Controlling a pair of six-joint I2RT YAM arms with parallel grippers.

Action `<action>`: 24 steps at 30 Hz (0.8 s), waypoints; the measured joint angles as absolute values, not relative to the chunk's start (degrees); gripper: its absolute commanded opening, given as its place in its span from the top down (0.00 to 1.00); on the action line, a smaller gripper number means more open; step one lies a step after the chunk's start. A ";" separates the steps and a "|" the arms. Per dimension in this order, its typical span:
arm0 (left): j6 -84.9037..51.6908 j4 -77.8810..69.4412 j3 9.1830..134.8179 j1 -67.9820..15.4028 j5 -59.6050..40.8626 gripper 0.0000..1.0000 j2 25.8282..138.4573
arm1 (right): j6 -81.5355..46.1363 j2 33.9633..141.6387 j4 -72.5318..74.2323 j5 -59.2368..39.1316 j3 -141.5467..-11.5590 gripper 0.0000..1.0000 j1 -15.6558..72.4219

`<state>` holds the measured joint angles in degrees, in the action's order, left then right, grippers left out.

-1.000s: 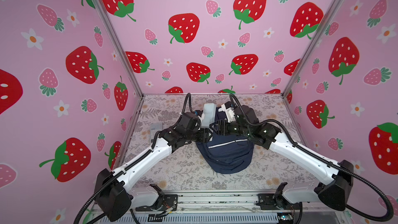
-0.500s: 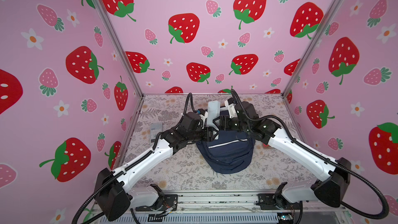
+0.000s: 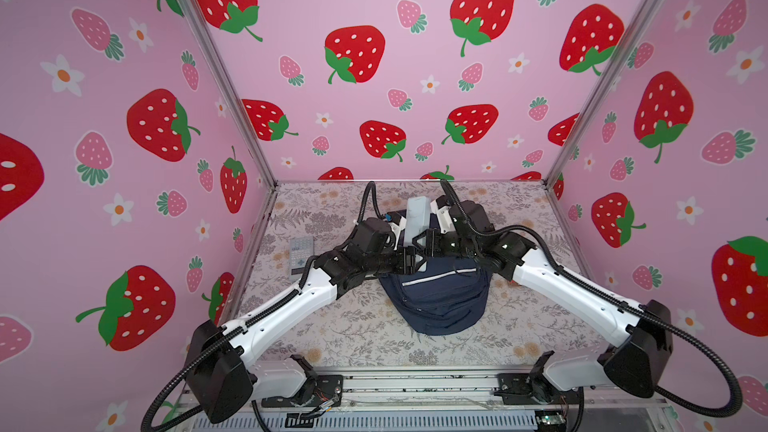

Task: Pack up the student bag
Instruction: 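Lift the white pencil case over the backpack toward the right gripper, then take the pencil case with the right gripper while left releases and moves to the bag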

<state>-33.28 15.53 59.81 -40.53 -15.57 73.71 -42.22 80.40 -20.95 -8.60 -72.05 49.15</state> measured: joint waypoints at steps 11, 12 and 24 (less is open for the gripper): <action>-30.48 15.44 59.79 -42.28 -15.31 0.12 74.50 | -43.05 78.39 -20.60 -11.18 -69.78 0.75 44.45; -29.74 16.23 59.79 -42.37 -14.98 0.09 74.41 | -42.87 78.19 -20.64 -11.40 -69.23 0.75 43.33; -13.78 31.33 68.18 -42.89 -12.53 0.04 82.00 | -40.53 67.64 -24.01 -13.39 -58.98 0.77 26.50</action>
